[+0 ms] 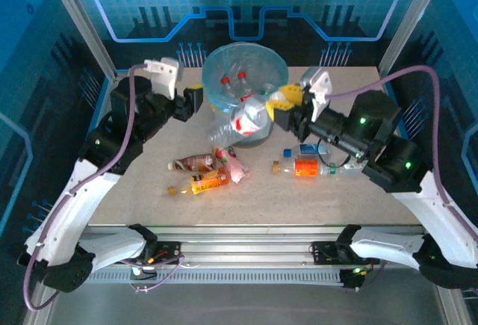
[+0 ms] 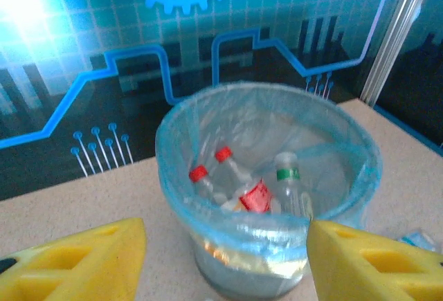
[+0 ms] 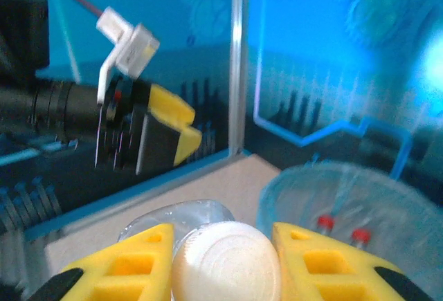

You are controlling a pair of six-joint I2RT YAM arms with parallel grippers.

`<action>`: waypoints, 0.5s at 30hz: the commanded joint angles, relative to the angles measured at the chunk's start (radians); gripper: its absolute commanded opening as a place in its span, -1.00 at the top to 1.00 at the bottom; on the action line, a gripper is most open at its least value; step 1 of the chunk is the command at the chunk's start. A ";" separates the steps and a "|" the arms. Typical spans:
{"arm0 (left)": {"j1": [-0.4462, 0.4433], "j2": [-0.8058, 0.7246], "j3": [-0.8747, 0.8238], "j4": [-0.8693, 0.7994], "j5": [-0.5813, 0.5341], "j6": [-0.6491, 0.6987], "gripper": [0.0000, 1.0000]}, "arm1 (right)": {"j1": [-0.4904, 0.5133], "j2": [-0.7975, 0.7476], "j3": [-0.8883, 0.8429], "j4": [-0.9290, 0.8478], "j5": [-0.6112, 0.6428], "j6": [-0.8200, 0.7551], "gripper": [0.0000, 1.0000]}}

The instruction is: Put the plastic bottles in the bin

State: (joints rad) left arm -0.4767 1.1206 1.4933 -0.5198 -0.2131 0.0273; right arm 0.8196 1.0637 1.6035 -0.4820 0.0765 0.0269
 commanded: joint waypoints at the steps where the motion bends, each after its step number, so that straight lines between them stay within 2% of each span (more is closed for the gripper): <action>1: 0.032 0.059 0.098 -0.017 0.010 0.008 -0.27 | 0.010 0.087 0.156 -0.072 0.155 -0.104 0.85; 8: 0.087 0.189 0.195 -0.006 0.132 0.005 -0.27 | -0.028 0.355 0.472 -0.263 0.356 -0.207 0.84; 11: 0.097 0.221 0.178 0.005 0.186 -0.005 -0.27 | -0.073 0.458 0.552 -0.318 0.370 -0.210 0.81; 15: 0.101 0.231 0.121 0.052 0.236 -0.026 -0.27 | -0.120 0.575 0.638 -0.390 0.320 -0.195 0.81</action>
State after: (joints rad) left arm -0.3862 1.3544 1.6413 -0.5095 -0.0532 0.0238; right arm 0.7265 1.5867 2.1754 -0.7681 0.3859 -0.1539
